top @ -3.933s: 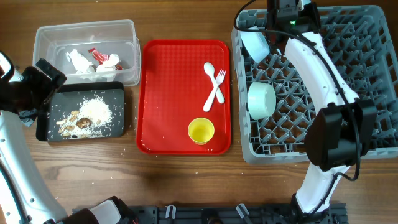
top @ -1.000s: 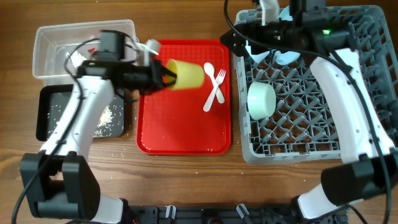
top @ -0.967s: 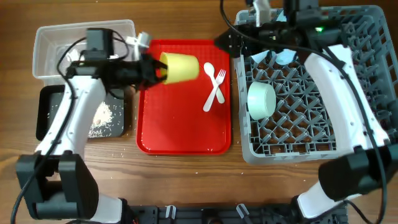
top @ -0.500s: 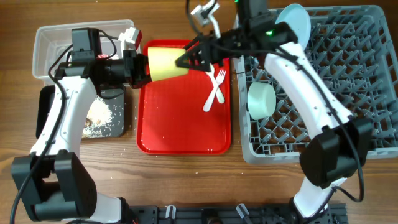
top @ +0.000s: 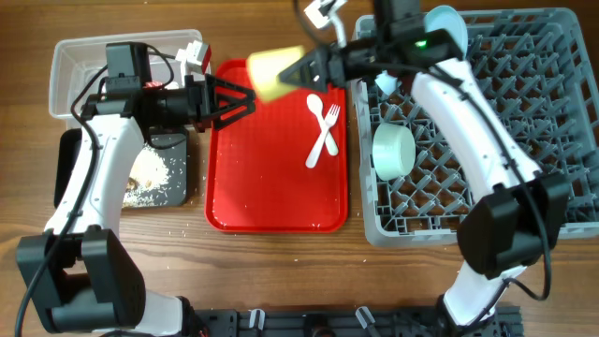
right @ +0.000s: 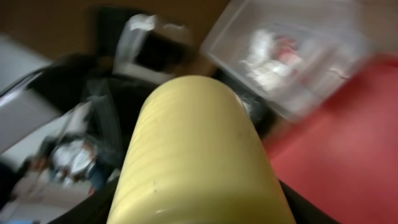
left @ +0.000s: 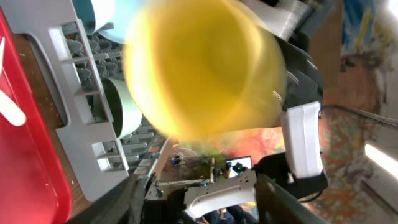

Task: Sort waste into correct bins and load items into the dishwasher rack
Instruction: 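Place the yellow cup in the rack with the right gripper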

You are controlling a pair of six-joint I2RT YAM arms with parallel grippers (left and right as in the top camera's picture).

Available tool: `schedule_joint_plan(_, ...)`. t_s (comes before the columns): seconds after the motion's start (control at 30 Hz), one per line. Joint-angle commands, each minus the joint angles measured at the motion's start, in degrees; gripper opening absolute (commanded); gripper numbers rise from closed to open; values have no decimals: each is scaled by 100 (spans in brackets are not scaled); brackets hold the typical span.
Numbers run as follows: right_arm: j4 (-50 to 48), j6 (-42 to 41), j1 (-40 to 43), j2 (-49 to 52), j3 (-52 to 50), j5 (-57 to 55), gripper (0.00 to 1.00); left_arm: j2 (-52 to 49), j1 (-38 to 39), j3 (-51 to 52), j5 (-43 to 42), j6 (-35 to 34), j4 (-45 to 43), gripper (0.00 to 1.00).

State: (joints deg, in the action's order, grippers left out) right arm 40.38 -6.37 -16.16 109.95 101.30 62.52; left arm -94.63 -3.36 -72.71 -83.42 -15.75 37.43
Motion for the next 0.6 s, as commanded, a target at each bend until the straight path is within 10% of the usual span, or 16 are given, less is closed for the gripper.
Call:
schedule_joint_plan(0.0, 704, -428, 562, -254, 28, -1993, 49, 87, 24, -28, 1088, 55, 92, 66)
schedule_joint_plan(0.23, 3943, -1248, 767, -2170, 26, -6026, 50, 87, 24, -28, 4618, 55, 772, 80)
schedule_joint_plan(0.57, 4754, -1823, 13, -2120, -2350, -5576, 50, 87, 24, -28, 5313, 55, 721, 91)
